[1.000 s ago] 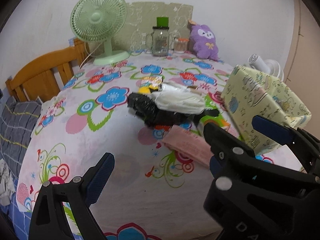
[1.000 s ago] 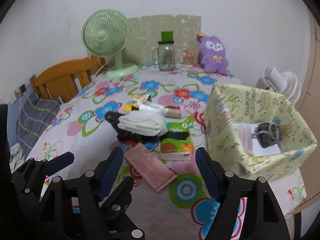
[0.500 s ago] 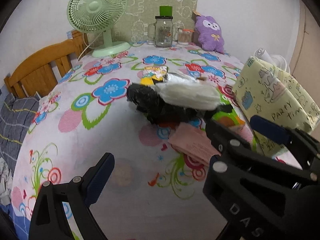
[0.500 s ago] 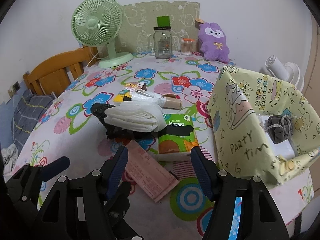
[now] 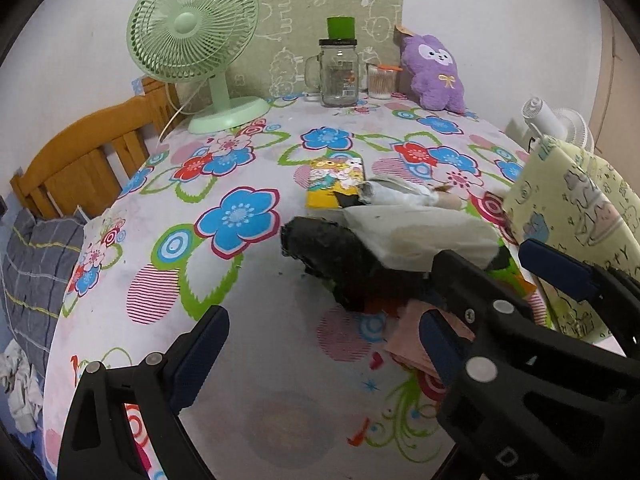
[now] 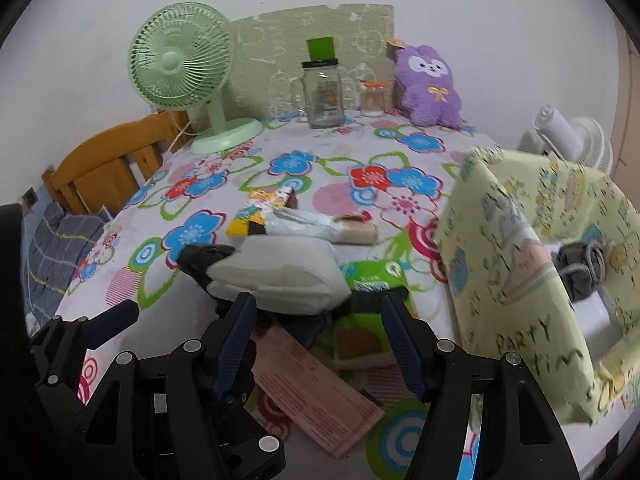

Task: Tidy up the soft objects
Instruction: 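Reach the right tool to the white cloth and close on it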

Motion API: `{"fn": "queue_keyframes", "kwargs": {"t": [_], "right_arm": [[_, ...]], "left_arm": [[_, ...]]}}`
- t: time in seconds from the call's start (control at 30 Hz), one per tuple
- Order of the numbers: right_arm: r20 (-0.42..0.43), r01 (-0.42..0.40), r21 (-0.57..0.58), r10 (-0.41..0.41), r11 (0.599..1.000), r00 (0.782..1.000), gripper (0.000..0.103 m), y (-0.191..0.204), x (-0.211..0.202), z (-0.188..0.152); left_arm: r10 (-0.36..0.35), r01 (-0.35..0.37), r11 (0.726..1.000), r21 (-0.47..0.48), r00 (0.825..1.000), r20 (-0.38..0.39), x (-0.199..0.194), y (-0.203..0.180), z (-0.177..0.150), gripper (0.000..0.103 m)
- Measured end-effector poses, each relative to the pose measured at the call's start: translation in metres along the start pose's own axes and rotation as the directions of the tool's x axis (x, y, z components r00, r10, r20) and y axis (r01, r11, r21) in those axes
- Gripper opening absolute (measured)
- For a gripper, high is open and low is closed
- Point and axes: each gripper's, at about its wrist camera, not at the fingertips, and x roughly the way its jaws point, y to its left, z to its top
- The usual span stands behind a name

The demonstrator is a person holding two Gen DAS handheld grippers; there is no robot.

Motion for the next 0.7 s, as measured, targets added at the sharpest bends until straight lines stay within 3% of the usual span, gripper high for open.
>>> {"fn": "queue_keyframes", "kwargs": {"t": [0.2, 0.6, 0.63, 0.67, 0.7], "right_arm": [[-0.023, -0.049, 0.002, 0.049, 0.999, 0.999, 0.069, 0.008, 0.009, 0.013], [-0.071, -0.048, 0.013, 0.049, 0.999, 0.996, 0.072, 0.010, 0.037, 0.024], [-0.072, -0.053, 0.017, 0.054, 0.998, 0.996, 0.068, 0.009, 0.039, 0.024], [-0.082, -0.053, 0.014, 0.054, 0.999, 0.995, 0.056, 0.008, 0.042, 0.024], [-0.088, -0.049, 0.009, 0.050, 0.999, 0.995, 0.051, 0.008, 0.043, 0.024]], "left_arm": [[0.006, -0.006, 1.000, -0.009, 1.000, 0.002, 0.003, 0.011, 0.011, 0.097], [0.001, -0.001, 1.000, 0.007, 1.000, -0.027, 0.021, 0.017, 0.022, 0.097], [0.001, -0.001, 1.000, 0.014, 1.000, -0.031, 0.023, 0.015, 0.022, 0.097], [0.002, -0.002, 1.000, 0.021, 0.999, -0.034, 0.025, 0.013, 0.022, 0.097], [0.005, -0.004, 1.000, 0.030, 0.999, -0.036, 0.027, 0.011, 0.022, 0.097]]}}
